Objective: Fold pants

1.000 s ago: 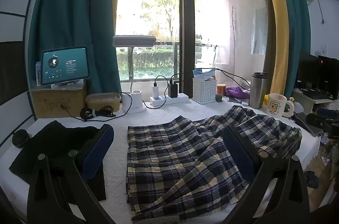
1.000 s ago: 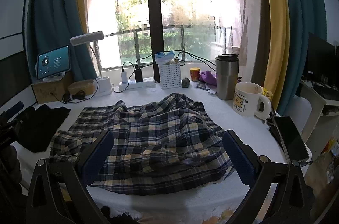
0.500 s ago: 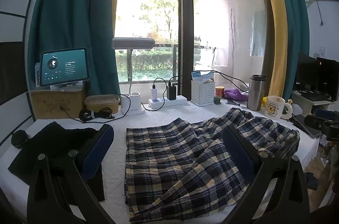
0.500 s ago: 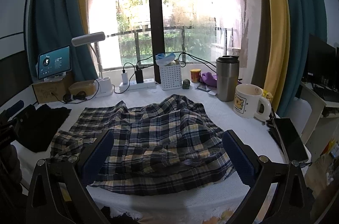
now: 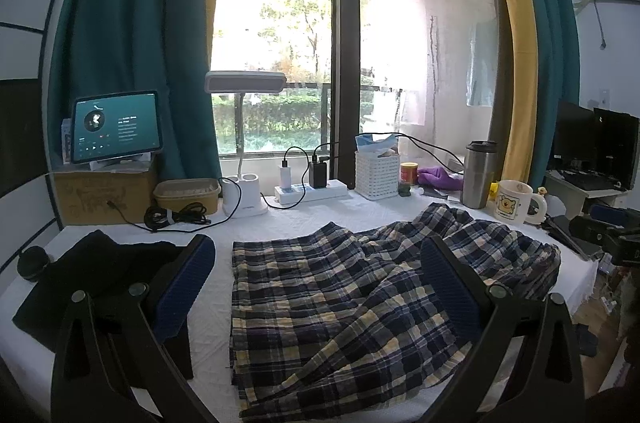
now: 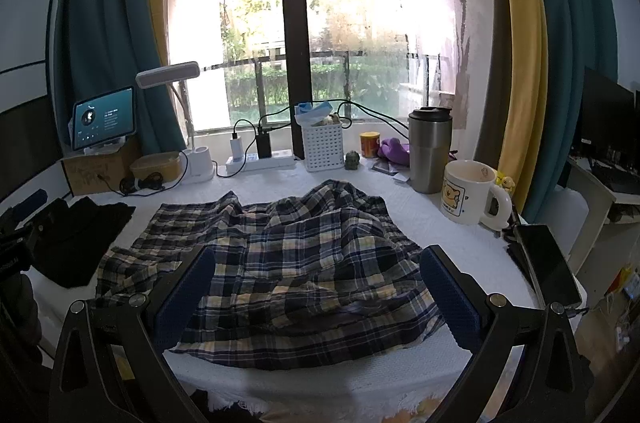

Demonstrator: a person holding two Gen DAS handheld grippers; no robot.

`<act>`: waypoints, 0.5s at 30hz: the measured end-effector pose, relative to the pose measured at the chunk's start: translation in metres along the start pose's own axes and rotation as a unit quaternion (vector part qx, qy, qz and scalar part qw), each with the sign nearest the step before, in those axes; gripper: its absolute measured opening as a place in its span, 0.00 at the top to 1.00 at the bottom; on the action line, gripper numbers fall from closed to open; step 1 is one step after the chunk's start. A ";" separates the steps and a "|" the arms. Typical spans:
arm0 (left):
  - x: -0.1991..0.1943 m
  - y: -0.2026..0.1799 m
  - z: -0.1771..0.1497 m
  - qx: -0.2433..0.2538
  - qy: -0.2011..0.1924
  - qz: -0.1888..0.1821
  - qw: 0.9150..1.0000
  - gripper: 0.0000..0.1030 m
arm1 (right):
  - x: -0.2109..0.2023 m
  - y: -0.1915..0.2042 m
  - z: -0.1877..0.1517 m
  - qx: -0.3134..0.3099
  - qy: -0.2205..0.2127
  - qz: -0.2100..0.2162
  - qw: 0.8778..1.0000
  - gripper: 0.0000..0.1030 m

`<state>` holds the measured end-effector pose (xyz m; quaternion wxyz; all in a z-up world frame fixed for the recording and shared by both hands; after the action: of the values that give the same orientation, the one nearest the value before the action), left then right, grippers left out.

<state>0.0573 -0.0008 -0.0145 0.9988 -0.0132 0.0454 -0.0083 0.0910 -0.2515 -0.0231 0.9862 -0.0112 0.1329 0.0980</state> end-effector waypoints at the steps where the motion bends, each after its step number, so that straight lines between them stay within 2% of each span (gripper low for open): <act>1: 0.000 0.000 0.000 0.000 0.000 -0.001 1.000 0.01 | 0.000 0.000 0.000 0.000 0.000 0.000 1.000 0.01; 15: -0.002 -0.004 0.001 -0.002 -0.003 -0.004 1.000 0.01 | -0.001 0.000 0.004 -0.002 -0.003 0.001 1.000 0.01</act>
<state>0.0557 -0.0050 -0.0129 0.9989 -0.0154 0.0424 -0.0126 0.0908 -0.2513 -0.0193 0.9865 -0.0126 0.1300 0.0988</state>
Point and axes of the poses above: each gripper's, at about its wrist camera, not at the fingertips, and x roughly the way its jaws point, y to its left, z to its top, the point moved 6 cm from there along x, roughly the way its jaws point, and after that the axes turned 10 degrees about -y, right-handed, at the moved point
